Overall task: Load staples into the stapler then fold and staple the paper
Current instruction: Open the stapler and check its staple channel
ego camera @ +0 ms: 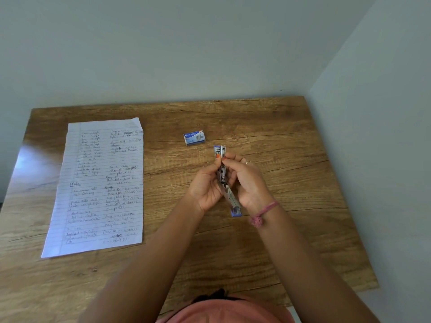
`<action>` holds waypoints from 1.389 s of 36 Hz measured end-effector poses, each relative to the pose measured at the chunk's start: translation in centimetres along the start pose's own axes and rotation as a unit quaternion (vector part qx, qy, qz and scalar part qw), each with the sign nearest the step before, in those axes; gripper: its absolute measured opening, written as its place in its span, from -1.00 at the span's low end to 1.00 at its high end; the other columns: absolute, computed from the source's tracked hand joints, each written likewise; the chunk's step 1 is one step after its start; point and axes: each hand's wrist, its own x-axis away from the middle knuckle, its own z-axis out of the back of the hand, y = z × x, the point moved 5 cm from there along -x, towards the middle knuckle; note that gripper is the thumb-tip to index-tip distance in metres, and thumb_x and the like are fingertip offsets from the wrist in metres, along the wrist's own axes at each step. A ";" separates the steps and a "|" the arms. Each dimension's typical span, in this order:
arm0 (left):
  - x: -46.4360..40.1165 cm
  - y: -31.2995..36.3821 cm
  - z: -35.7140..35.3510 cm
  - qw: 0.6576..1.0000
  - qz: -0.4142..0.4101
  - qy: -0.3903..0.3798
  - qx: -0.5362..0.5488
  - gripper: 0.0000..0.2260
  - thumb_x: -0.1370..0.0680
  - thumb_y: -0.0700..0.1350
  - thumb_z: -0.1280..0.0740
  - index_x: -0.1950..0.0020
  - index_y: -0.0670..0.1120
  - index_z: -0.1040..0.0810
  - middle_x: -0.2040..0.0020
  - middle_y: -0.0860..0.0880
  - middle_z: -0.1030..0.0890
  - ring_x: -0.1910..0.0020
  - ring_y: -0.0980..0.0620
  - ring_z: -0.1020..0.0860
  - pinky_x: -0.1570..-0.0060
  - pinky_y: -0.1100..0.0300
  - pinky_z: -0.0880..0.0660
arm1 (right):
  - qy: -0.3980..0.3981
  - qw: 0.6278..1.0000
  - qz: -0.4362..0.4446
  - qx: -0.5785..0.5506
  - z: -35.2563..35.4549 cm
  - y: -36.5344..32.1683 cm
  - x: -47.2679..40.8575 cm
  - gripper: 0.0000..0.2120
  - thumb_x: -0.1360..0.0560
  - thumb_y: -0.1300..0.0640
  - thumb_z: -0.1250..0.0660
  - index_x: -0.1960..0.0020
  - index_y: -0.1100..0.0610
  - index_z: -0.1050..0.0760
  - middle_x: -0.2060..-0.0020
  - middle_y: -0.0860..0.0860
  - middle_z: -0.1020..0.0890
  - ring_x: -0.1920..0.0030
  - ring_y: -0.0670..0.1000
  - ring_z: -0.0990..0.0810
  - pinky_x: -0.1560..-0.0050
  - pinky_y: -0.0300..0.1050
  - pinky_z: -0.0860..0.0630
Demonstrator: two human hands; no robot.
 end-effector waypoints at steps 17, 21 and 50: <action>0.3 -0.2 -0.2 1.000 0.026 -0.006 0.012 -0.77 -0.47 -0.16 -0.33 -0.02 -0.29 -0.58 0.23 -0.18 -0.65 0.28 0.00 -0.67 0.19 0.14 -0.65 | 0.042 0.998 -0.036 0.023 -0.3 -0.6 0.2 -0.88 -0.42 0.15 -0.43 0.26 0.17 -0.58 0.47 -0.03 -0.53 0.55 -0.15 -0.50 0.50 -0.31 -0.49; 0.3 -0.2 -0.2 1.000 0.026 -0.003 0.001 -0.76 -0.46 -0.15 -0.34 -0.03 -0.28 -0.56 0.21 -0.18 -0.65 0.27 0.00 -0.67 0.20 0.15 -0.64 | 0.042 0.998 -0.042 0.031 -0.5 -0.6 0.1 -0.85 -0.42 0.16 -0.41 0.31 0.16 -0.55 0.46 -0.02 -0.51 0.54 -0.13 -0.46 0.51 -0.29 -0.45; 0.6 -0.4 -0.5 0.999 -0.001 0.010 -0.041 -0.81 -0.53 -0.15 -0.30 -0.03 -0.25 -0.58 0.17 -0.17 -0.64 0.25 0.02 -0.65 0.26 0.18 -0.63 | 0.033 0.997 -0.044 0.049 0.5 0.3 0.8 -0.90 -0.41 0.27 -0.32 0.08 0.19 -0.57 0.48 -0.04 -0.55 0.45 -0.09 -0.54 0.37 -0.21 -0.50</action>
